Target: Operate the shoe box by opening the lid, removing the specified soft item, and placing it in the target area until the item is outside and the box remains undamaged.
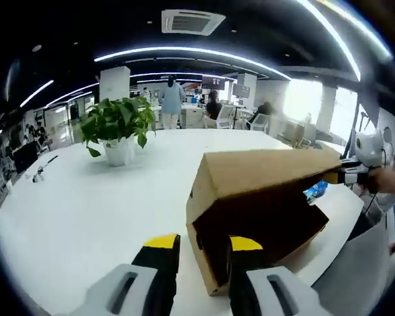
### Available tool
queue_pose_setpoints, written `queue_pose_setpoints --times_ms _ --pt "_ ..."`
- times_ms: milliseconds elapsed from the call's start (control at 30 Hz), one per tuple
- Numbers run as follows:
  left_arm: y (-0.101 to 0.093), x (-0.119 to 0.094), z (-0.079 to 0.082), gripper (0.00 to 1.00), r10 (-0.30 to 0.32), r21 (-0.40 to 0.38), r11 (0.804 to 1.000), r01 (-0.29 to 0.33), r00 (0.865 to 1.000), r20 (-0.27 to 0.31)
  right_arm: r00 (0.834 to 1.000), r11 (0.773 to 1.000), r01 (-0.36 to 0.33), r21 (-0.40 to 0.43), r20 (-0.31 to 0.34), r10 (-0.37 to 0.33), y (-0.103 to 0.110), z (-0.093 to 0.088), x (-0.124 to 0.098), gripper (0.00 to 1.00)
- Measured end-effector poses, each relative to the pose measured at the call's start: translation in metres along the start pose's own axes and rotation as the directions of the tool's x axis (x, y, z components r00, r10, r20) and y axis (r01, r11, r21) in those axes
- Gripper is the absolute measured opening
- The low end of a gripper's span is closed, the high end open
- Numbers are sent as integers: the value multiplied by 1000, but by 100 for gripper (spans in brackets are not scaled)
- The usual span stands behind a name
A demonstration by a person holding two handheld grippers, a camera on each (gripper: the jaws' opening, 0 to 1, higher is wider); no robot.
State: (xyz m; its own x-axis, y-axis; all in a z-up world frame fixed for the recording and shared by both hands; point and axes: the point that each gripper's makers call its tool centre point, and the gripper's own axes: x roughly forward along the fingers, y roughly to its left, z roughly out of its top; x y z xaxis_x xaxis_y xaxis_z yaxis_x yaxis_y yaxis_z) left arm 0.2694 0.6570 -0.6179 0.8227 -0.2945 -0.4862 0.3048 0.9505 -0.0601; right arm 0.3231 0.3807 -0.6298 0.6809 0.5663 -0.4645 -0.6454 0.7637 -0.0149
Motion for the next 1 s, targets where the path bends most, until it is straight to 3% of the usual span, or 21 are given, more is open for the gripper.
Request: queue_pose_setpoints --times_ms 200,533,1000 --pt "-10 4 -1 30 -22 78 997 23 1000 -12 1000 1000 -11 1 -9 11 6 -10 -3 19" --pt "-15 4 -11 30 -44 87 995 45 999 -20 998 998 -45 -52 -47 42 18 -31 -10 21" --pt "-25 4 -34 32 -76 119 989 86 994 -84 992 991 -102 -84 -80 95 32 -53 -15 27"
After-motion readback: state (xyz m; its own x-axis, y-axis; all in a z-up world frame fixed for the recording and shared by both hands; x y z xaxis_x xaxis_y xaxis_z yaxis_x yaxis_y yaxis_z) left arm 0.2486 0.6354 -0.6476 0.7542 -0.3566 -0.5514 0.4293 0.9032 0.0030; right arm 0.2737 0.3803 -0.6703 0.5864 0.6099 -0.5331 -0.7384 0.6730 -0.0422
